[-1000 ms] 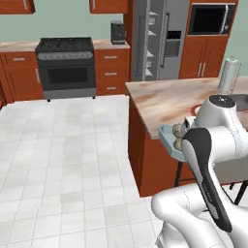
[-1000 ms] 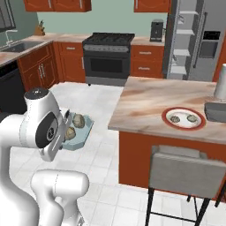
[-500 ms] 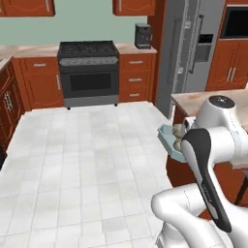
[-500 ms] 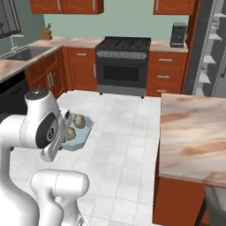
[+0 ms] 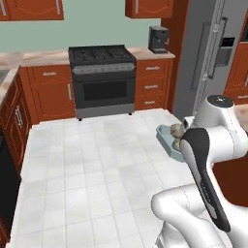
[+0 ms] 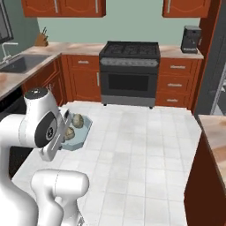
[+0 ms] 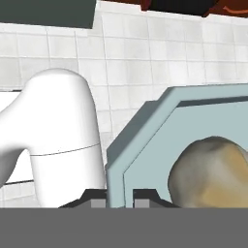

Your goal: Place two dumplings into each of the tupperware containers and then place the containers in the fridge.

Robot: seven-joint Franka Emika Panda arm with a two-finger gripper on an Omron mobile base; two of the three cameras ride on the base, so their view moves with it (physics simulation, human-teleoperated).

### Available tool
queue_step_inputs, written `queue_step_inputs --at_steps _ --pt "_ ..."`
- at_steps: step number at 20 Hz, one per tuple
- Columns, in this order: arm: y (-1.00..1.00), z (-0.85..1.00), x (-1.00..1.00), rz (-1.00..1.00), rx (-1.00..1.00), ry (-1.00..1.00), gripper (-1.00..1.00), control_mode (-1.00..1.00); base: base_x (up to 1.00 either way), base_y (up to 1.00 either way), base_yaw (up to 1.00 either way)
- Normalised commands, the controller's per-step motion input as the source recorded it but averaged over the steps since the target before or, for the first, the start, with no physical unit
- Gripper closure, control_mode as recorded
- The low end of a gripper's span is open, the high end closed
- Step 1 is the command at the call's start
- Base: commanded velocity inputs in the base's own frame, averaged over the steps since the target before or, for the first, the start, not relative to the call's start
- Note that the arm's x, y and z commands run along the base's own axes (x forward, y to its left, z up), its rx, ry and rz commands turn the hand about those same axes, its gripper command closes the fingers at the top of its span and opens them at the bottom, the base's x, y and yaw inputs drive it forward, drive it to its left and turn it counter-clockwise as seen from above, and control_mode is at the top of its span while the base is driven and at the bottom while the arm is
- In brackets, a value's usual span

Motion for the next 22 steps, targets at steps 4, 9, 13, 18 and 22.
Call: queue_step_inputs --at_steps 4,9,13,18,22 --pt "0.0 0.0 0.0 0.0 0.0 0.0 1.0 1.0 1.0 0.34 -0.07" --pt "0.0 0.0 0.0 0.0 0.0 0.0 1.0 1.0 1.0 0.13 -0.06" --pt "0.0 0.0 0.0 0.0 0.0 0.0 1.0 1.0 1.0 -0.01 -0.05" --pt "0.0 0.0 0.0 0.0 0.0 0.0 1.0 1.0 0.89 -0.32 -0.3" --pt "0.0 0.0 0.0 0.0 0.0 0.0 1.0 1.0 0.49 -0.17 -0.69"
